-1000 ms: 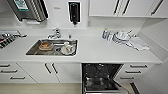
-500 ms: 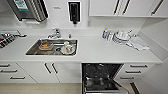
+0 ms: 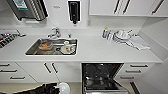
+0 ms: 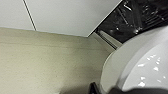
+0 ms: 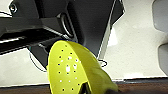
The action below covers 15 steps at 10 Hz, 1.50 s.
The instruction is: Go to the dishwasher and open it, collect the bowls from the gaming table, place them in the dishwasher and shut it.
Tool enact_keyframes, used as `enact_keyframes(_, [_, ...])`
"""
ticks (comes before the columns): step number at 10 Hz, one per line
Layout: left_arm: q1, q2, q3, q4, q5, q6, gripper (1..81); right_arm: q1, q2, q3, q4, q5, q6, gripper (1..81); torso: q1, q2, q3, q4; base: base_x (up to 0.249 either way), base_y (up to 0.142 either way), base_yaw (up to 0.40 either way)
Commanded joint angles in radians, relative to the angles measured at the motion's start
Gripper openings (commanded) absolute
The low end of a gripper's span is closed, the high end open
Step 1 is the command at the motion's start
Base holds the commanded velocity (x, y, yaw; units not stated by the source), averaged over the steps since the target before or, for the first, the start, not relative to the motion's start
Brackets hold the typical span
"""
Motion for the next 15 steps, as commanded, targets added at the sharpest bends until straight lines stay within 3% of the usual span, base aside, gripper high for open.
enact_keyframes(1, [-0.207, 0.045, 0.051, -0.005, 0.175, -0.001, 1.0, -0.002, -0.024, 0.027, -0.011, -0.074, 0.002, 1.0, 0.0, 0.0, -0.045, 0.0, 0.0, 0.0, 0.0])
enact_keyframes(4, [-0.282, 0.125, 0.051, -0.014, 0.245, 0.001, 1.0, -0.002, -0.026, 0.03, -0.011, -0.072, 0.002, 1.0, 0.0, 0.001, -0.121, 0.0, 0.0, 0.0, 0.0])
enact_keyframes(5, [-0.298, 0.154, 0.048, -0.016, 0.262, 0.001, 1.0, -0.002, -0.026, 0.03, -0.008, -0.062, 0.002, 1.0, 0.001, 0.001, -0.084, 0.0, 0.0, 0.0, 0.0])
enact_keyframes(9, [-0.405, 0.274, 0.033, -0.025, 0.357, 0.001, 1.0, -0.002, -0.026, 0.038, -0.011, -0.06, 0.002, 1.0, 0.001, 0.002, -0.116, 0.0, 0.0, 0.0, 0.0])
enact_keyframes(15, [-0.442, 0.504, -0.098, -0.031, 0.383, 0.01, 1.0, 0.0, -0.024, 0.042, -0.008, -0.06, 0.002, 1.0, 0.001, 0.002, -0.117, 0.0, 0.0, 0.0, 0.0])
